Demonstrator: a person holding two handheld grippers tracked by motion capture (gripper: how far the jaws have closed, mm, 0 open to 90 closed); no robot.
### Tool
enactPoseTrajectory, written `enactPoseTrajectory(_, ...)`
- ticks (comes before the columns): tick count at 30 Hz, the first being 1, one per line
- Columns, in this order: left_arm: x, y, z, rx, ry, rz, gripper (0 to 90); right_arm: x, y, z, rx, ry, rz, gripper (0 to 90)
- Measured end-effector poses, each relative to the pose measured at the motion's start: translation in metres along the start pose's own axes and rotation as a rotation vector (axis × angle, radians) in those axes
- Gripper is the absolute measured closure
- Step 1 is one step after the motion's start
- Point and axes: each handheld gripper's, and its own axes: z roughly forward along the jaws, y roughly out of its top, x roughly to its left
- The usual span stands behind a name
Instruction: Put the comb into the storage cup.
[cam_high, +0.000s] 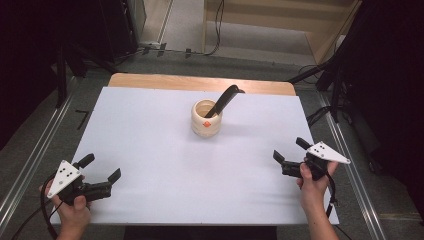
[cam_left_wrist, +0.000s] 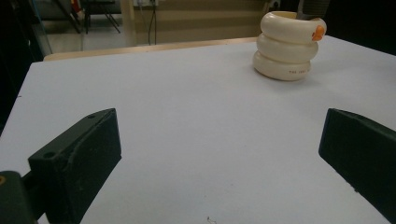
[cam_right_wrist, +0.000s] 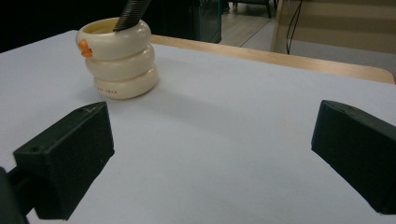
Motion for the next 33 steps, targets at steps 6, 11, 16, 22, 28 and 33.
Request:
enactPoseTrajectory(6, 0.0, 0.0, 0.0, 0.0, 0.001, 0.001, 0.0, -0.009, -0.012, -0.011, -0.001, -0.015, 0.012, 0.0)
enactPoseTrajectory(11, 0.0, 0.0, 0.0, -0.001, 0.003, -0.002, 0.0, -0.015, -0.02, -0.021, -0.001, -0.022, 0.012, 0.0)
enactPoseTrajectory(16, 0.0, 0.0, 0.0, 0.001, 0.003, 0.003, 0.0, -0.022, -0.03, -0.03, 0.0, -0.03, 0.022, 0.0)
enactPoseTrajectory(22, 0.001, 0.0, 0.0, -0.005, 0.005, -0.007, 0.0, -0.028, -0.043, -0.039, 0.008, -0.026, 0.035, 0.0)
enactPoseTrajectory(28, 0.0, 0.0, 0.0, -0.003, 0.006, -0.004, 0.0, -0.035, -0.053, -0.048, 0.001, -0.023, 0.048, 0.0)
enactPoseTrajectory(33, 0.001, 0.0, -0.001, -0.005, 0.005, -0.003, 0.0, -0.039, -0.056, -0.053, -0.012, -0.006, 0.048, 0.0)
